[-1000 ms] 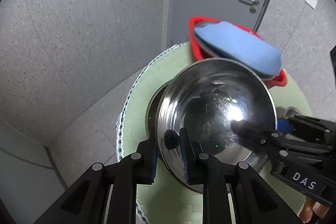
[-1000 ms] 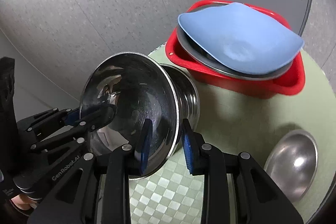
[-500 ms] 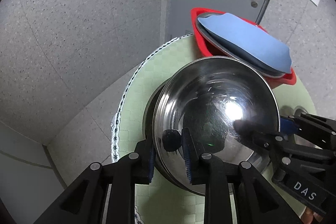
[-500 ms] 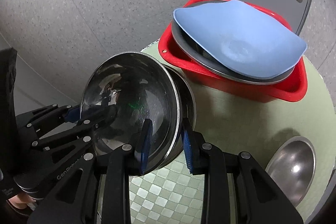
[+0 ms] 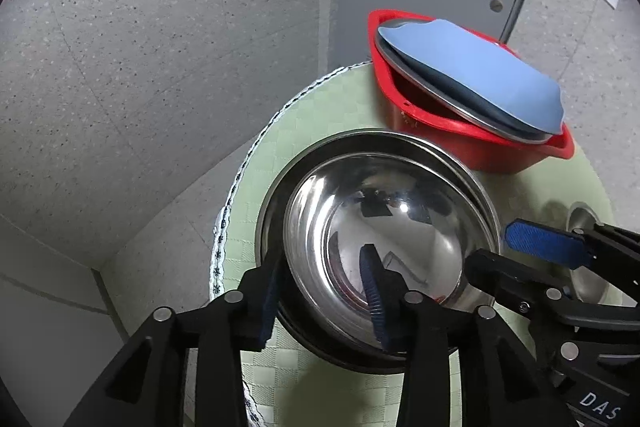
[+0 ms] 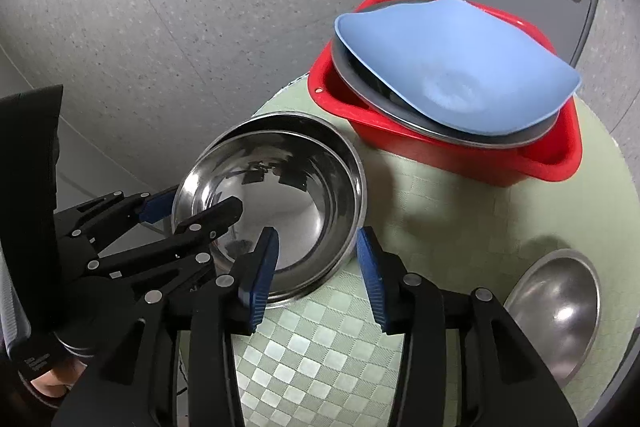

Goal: Organize plates and bowls

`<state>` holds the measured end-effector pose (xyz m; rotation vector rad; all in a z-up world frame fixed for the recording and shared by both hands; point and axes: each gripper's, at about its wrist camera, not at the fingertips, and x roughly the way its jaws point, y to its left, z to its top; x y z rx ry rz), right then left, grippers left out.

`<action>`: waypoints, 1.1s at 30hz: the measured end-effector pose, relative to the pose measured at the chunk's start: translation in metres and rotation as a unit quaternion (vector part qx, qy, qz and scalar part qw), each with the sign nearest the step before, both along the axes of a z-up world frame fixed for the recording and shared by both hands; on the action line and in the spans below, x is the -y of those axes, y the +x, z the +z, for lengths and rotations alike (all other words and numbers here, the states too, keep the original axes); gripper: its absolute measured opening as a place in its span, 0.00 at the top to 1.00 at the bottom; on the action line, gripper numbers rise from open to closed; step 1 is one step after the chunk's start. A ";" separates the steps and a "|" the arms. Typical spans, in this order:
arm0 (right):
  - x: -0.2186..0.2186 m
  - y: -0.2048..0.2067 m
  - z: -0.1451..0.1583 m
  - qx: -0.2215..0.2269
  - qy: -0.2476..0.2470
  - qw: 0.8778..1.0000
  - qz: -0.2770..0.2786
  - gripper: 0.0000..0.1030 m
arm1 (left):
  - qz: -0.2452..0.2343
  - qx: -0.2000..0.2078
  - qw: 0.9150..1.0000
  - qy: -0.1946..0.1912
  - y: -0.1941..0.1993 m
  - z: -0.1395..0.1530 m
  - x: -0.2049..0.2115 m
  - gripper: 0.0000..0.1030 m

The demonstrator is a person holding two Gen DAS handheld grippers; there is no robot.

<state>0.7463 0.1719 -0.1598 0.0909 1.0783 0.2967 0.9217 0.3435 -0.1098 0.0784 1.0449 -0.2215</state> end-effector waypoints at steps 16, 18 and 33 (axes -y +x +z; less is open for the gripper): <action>0.100 -0.059 0.050 0.089 0.009 0.996 -0.024 0.51 | 0.058 0.101 0.993 -0.021 -0.078 0.063 0.049 0.19; 0.116 -0.065 0.056 0.101 -0.001 0.994 -0.035 0.48 | 0.051 0.107 0.992 -0.035 -0.092 0.066 0.067 0.18; 0.224 -0.066 -0.009 0.007 0.043 0.996 -0.081 0.45 | 0.007 0.022 1.000 -0.011 -0.116 0.005 0.166 0.18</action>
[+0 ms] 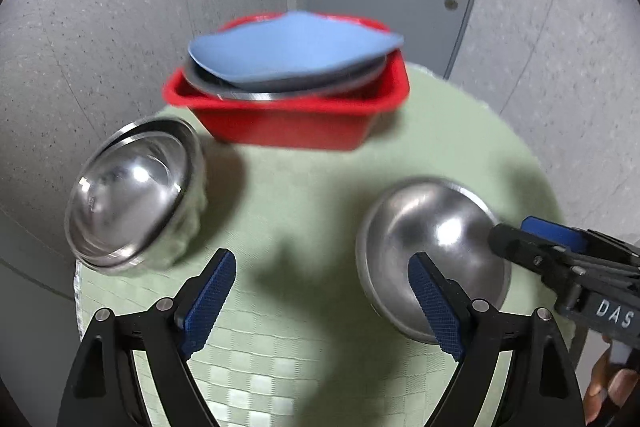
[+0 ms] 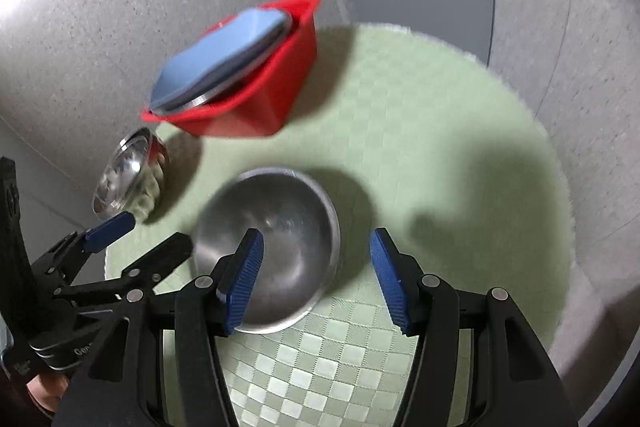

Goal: Organize plates and bowls

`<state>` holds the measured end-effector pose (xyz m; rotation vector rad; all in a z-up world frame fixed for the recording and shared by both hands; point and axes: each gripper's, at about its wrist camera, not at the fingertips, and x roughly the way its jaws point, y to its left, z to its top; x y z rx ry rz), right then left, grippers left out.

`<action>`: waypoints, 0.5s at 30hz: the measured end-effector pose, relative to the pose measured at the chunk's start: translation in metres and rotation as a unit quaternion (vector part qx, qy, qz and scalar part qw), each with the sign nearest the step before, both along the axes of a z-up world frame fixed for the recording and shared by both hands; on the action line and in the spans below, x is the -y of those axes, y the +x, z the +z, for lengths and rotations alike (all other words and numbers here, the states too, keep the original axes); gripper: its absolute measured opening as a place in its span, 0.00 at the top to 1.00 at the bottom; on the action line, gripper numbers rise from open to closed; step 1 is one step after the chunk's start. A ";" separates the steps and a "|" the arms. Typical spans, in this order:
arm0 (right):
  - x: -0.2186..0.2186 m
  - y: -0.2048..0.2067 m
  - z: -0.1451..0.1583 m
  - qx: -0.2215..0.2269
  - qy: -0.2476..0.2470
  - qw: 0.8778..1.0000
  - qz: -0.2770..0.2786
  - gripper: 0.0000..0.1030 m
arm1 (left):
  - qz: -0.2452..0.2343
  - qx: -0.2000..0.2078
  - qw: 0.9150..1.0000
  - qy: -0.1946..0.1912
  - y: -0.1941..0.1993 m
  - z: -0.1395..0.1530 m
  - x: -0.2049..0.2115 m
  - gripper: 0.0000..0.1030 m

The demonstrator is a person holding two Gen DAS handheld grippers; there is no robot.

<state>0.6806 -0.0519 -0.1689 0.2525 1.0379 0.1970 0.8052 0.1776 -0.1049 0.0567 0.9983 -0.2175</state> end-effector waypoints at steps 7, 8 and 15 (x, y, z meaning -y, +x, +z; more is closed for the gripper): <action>-0.004 0.007 -0.028 -0.031 0.016 0.999 0.013 0.53 | 0.005 -0.048 0.999 -0.009 0.019 -0.024 0.006 0.31; -0.005 0.008 -0.029 -0.031 0.016 0.999 0.014 0.55 | 0.002 -0.053 0.999 -0.011 0.029 -0.026 0.014 0.41; -0.006 0.009 -0.031 -0.038 0.018 0.999 0.010 0.78 | -0.064 -0.070 0.995 -0.036 0.048 -0.036 0.029 0.87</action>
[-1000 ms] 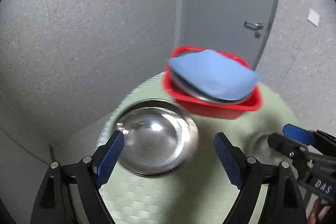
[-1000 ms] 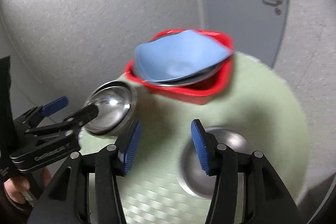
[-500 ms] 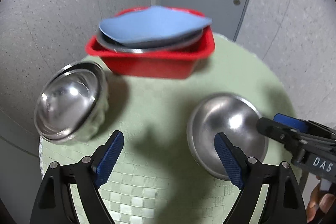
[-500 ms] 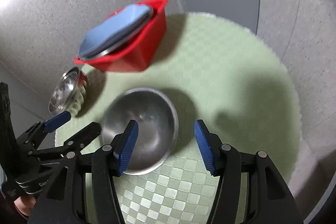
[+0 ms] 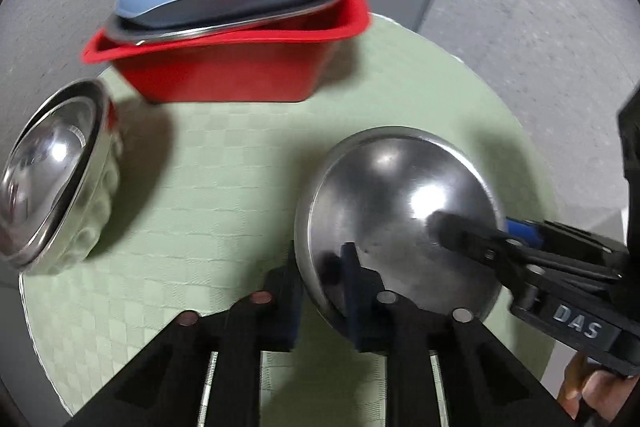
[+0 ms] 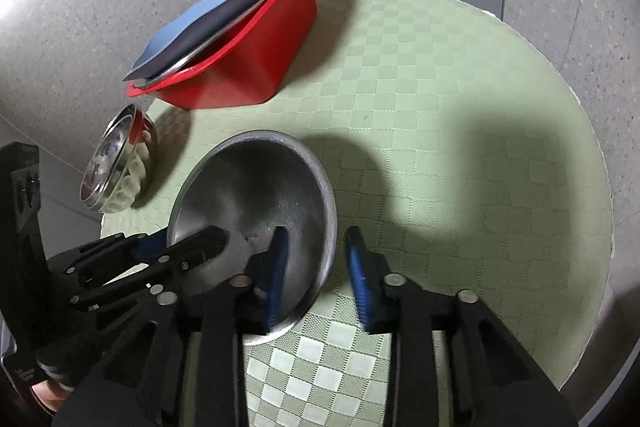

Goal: Organize plates and bowls
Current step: 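Grasp the medium steel bowl rim with both grippers and lift it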

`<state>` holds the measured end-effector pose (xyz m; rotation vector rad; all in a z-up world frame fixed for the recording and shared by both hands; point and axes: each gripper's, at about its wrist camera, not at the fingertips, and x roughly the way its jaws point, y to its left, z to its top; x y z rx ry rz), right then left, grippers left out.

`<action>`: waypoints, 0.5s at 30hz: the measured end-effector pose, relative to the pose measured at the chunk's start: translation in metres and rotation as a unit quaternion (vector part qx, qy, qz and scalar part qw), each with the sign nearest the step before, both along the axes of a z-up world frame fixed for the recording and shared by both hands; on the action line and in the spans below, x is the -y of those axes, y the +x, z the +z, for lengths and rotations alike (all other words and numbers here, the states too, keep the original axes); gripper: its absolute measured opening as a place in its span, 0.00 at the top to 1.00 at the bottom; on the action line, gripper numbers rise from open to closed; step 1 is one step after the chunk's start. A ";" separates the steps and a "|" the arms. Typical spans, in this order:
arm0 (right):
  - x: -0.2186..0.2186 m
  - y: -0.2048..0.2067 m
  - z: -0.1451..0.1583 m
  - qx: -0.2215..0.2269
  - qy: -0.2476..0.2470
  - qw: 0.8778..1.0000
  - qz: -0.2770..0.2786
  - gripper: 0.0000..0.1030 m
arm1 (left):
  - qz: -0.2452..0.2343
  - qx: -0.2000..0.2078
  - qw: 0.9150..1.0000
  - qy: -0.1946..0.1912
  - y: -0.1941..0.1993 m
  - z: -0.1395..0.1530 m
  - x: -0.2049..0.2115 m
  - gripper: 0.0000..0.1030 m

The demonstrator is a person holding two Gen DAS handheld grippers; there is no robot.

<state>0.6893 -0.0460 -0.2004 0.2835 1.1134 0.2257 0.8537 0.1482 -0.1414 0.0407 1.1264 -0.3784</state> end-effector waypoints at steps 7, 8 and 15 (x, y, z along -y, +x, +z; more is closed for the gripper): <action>-0.011 -0.008 0.020 0.021 0.000 1.000 -0.018 0.79 | -0.020 0.022 0.999 -0.019 -0.002 0.019 -0.017 0.87; -0.015 -0.008 0.026 0.027 0.000 0.999 -0.018 0.79 | -0.020 0.030 0.999 -0.021 -0.004 0.025 -0.023 0.87; -0.071 -0.003 0.072 0.071 0.002 0.997 0.005 0.79 | 0.002 0.077 0.996 -0.038 -0.005 0.074 -0.093 0.87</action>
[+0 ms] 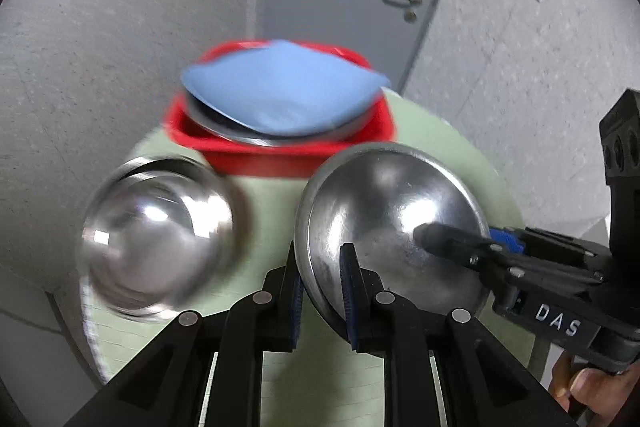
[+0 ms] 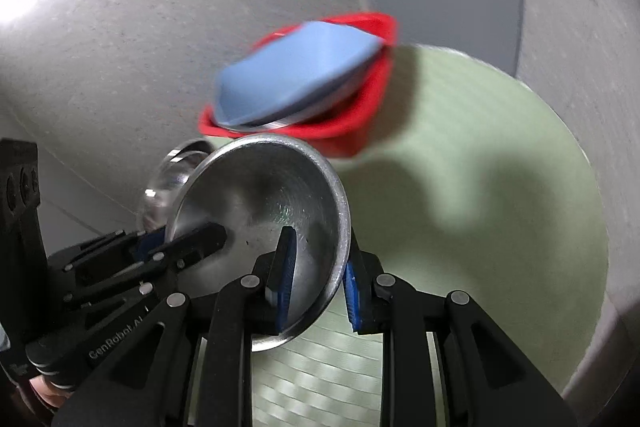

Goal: Organize plates and bowls
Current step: 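Grasp the medium steel bowl rim with both grippers and lift it, then lower the medium steel bowl into the larger steel bowl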

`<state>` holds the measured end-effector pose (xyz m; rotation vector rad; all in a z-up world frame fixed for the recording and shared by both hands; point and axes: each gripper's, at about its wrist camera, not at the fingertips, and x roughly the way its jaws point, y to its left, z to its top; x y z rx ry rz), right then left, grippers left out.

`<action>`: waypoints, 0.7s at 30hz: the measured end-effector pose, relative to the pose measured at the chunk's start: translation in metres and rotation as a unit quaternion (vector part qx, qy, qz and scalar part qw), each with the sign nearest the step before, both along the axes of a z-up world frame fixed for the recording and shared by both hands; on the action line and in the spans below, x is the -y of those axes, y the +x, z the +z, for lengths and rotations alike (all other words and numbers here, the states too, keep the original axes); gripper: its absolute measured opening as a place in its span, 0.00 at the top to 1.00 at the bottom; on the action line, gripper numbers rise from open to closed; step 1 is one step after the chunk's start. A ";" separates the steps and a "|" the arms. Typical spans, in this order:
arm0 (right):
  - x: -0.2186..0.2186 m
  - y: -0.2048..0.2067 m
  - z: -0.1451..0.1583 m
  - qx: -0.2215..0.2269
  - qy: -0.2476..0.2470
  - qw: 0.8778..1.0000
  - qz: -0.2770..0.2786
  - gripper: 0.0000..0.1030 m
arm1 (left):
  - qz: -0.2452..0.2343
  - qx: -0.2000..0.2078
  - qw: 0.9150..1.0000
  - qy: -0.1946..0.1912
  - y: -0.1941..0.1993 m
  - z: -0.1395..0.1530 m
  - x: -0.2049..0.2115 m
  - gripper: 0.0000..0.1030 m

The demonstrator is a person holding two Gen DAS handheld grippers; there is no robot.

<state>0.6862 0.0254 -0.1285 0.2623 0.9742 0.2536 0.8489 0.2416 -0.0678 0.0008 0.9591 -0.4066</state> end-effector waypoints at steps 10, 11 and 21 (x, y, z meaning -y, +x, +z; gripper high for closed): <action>-0.112 0.039 0.009 0.002 -0.020 0.998 0.059 0.79 | 0.066 0.002 0.998 -0.002 0.015 0.006 -0.111 0.87; -0.119 0.041 0.008 0.000 -0.022 0.998 0.060 0.79 | 0.068 -0.001 0.998 0.000 0.017 0.004 -0.117 0.87; -0.149 0.063 -0.017 -0.031 -0.052 0.996 0.058 0.79 | 0.060 -0.033 0.998 0.011 0.046 -0.018 -0.133 0.86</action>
